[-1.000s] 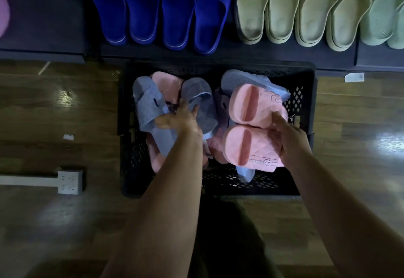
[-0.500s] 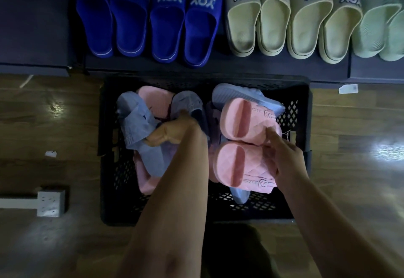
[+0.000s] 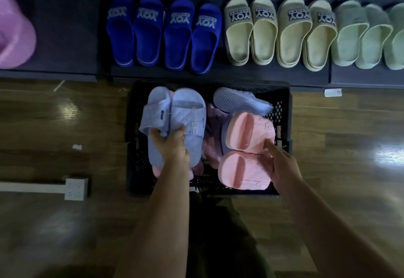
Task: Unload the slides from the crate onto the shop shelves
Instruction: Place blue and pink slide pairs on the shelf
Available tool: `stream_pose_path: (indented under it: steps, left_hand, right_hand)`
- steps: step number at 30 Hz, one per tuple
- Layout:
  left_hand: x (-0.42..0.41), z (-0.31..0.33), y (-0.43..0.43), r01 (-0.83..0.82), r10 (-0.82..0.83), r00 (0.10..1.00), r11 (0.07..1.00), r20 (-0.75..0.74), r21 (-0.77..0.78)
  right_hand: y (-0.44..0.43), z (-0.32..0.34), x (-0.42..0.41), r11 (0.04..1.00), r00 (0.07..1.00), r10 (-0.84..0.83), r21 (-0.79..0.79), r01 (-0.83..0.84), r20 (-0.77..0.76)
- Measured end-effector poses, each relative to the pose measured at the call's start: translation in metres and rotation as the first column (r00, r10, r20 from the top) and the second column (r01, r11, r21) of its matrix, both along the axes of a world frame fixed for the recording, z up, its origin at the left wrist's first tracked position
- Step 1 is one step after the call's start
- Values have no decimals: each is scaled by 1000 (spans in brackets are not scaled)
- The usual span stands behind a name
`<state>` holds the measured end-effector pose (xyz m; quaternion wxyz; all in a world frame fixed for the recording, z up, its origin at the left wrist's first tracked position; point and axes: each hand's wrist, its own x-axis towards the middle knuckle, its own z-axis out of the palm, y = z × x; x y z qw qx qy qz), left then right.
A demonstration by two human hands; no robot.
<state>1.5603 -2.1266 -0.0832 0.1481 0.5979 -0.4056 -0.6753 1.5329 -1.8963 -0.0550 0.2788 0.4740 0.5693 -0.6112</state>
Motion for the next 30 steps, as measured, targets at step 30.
stream_pose_path:
  steps: [30]
  left_hand:
    - [-21,409,51,832,-878,389,464,-278,-303]
  right_hand:
    - [114,387,-3,926,892,71,361,107,-446]
